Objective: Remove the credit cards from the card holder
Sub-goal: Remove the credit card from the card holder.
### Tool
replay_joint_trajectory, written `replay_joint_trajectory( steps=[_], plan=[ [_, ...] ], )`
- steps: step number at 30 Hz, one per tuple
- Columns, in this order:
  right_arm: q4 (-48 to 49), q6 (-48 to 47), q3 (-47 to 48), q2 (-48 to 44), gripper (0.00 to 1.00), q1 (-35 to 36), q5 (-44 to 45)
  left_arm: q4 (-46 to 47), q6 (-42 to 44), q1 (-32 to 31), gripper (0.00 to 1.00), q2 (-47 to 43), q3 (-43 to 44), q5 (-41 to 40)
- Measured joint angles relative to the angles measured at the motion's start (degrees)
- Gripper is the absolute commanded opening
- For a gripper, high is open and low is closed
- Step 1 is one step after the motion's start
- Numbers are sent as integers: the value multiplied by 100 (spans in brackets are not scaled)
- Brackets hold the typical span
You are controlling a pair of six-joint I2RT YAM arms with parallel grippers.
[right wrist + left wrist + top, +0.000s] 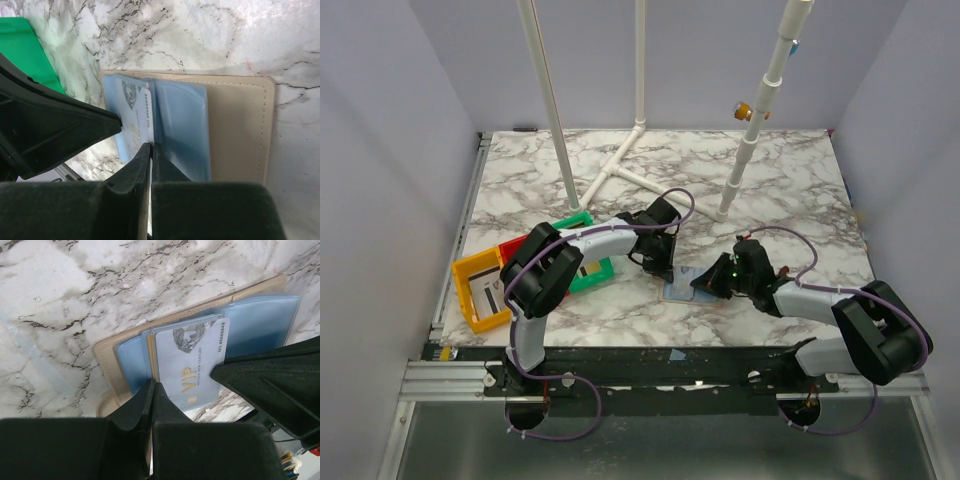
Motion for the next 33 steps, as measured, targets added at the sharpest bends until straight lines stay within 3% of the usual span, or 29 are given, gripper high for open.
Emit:
replay_joint_trajectory(
  steps=[15,18,24,27,30,33],
  plan=[
    [221,7,-142,48,1,-160,-105,33,2,0,0,-28,-42,-11],
    [330,-2,-142,155,1,-160,-173,15,20,0,9,-81,-66,-44],
    [527,-13,-136,339,1,-160,-321,-129,114,-2,45,-251,-61,-109],
    [555,-15,-125,376,1,-160,-367,-203,164,-24,50,-284,26,-107],
    [581,-17,-107,426,1,-162,-389,-205,179,-74,50,-284,107,-101],
    [597,-17,-107,433,1,-162,-398,-155,177,-127,38,-282,129,-59]
  ],
)
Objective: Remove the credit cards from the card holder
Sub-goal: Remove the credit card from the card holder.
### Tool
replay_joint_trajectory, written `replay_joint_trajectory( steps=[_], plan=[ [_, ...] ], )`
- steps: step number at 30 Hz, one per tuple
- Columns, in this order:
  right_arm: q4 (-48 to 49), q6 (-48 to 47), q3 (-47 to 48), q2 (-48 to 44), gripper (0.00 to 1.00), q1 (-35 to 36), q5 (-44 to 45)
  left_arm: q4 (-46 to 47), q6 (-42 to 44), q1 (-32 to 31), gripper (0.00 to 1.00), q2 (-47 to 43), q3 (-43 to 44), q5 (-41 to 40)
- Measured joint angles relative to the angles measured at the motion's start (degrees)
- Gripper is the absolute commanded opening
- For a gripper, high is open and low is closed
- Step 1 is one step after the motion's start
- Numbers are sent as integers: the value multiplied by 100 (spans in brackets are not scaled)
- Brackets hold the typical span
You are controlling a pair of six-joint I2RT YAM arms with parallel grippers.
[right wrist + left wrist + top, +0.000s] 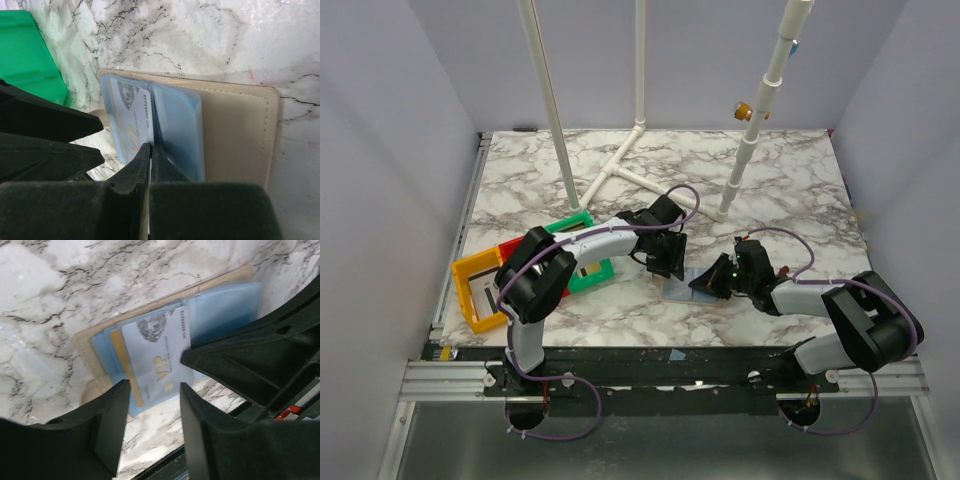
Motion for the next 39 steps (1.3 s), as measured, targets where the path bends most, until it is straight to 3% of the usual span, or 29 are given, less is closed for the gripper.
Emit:
replay_joint_trajectory(
  steps=[4,9,39],
  plan=[
    [0,0,0,0,1,-9,-2,149,-39,-35,16,39,-2,149],
    [0,-2,0,0,1,-9,-2,278,-85,-35,0,149,-4,245],
    [-92,-107,-2,-94,1,-44,28,321,-356,46,0,273,-173,118]
  ],
)
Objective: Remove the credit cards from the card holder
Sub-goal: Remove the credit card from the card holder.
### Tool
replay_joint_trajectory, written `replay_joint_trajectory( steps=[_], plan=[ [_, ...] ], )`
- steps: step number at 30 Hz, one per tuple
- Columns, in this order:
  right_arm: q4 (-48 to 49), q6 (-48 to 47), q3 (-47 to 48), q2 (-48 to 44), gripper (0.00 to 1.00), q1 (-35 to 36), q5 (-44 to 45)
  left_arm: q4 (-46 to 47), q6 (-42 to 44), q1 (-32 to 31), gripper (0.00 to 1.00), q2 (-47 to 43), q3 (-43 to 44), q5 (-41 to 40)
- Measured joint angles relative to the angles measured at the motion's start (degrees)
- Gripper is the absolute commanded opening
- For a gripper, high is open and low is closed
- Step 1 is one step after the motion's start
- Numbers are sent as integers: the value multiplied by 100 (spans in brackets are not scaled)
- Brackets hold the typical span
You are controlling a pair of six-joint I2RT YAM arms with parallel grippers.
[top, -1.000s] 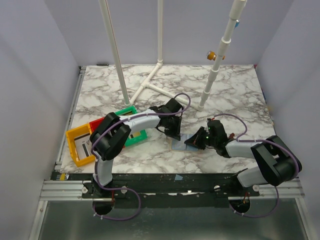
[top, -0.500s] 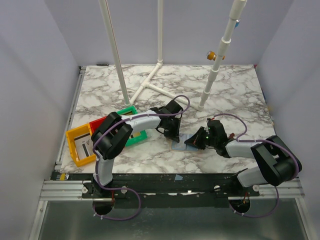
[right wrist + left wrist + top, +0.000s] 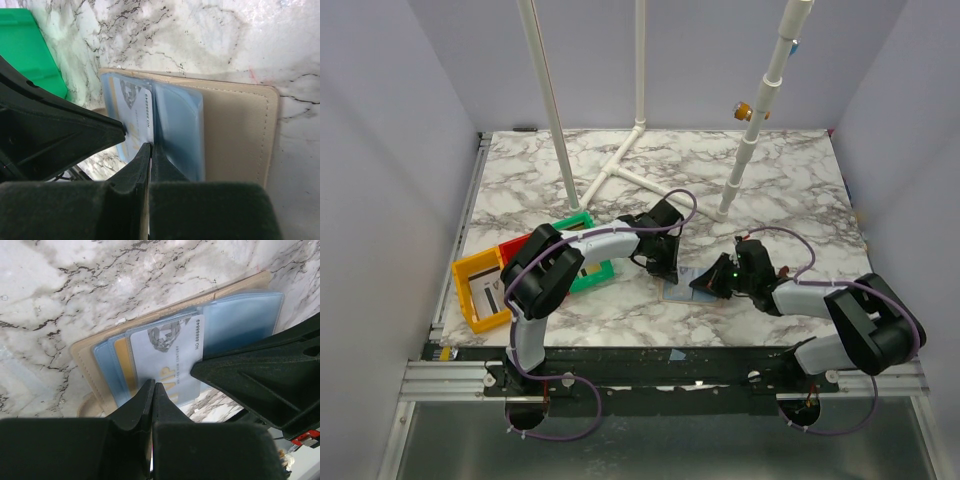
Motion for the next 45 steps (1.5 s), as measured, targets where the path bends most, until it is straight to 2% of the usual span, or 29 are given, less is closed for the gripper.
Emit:
replay_joint_trajectory(
  steps=[24,34,45],
  plan=[
    [-168,-151,-37,-111,0,-190,-35,17,-7,101,0,-15,-33,-33],
    [-125,-203,76,107,1,-216,-225,17,59,98,0,-15,-28,-26],
    [-74,-256,140,223,1,-216,-313,-186,203,109,5,-133,-31,-114]
  ],
)
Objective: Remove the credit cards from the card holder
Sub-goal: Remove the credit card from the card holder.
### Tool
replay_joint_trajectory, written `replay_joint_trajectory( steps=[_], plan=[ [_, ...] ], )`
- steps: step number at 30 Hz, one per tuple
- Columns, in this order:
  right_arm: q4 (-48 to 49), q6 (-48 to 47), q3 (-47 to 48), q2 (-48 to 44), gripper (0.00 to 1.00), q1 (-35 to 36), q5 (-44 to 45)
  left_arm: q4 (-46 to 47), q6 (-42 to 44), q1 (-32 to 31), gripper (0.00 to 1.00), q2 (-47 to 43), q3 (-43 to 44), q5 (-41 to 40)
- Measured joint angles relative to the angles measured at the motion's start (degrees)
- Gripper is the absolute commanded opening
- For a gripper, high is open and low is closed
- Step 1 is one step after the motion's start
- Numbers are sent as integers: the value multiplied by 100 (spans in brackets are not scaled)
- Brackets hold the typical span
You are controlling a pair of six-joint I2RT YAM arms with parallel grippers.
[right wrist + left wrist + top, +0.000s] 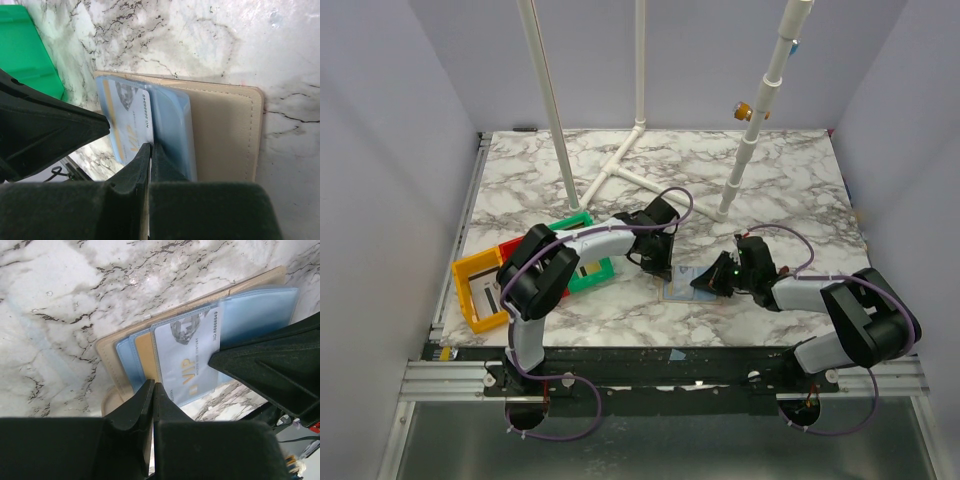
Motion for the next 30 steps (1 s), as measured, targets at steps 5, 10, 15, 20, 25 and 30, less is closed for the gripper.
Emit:
replay_joint_trajectory(
  steps=[5,10,15,20,25,30],
  plan=[
    [0,2,0,0,1,0,0,-17,48,-17,5,-28,0,2],
    [2,2,0,2,0,0,0,-13,50,-90,5,-28,4,37],
    [15,2,0,11,1,0,-4,11,50,-116,5,-28,9,98],
    [35,2,0,22,1,0,-13,42,50,-125,5,-28,9,162],
    [42,2,0,31,1,0,-24,72,50,-146,3,-24,11,197],
    [42,2,0,31,1,0,-24,48,44,-151,0,94,87,155]
  ],
)
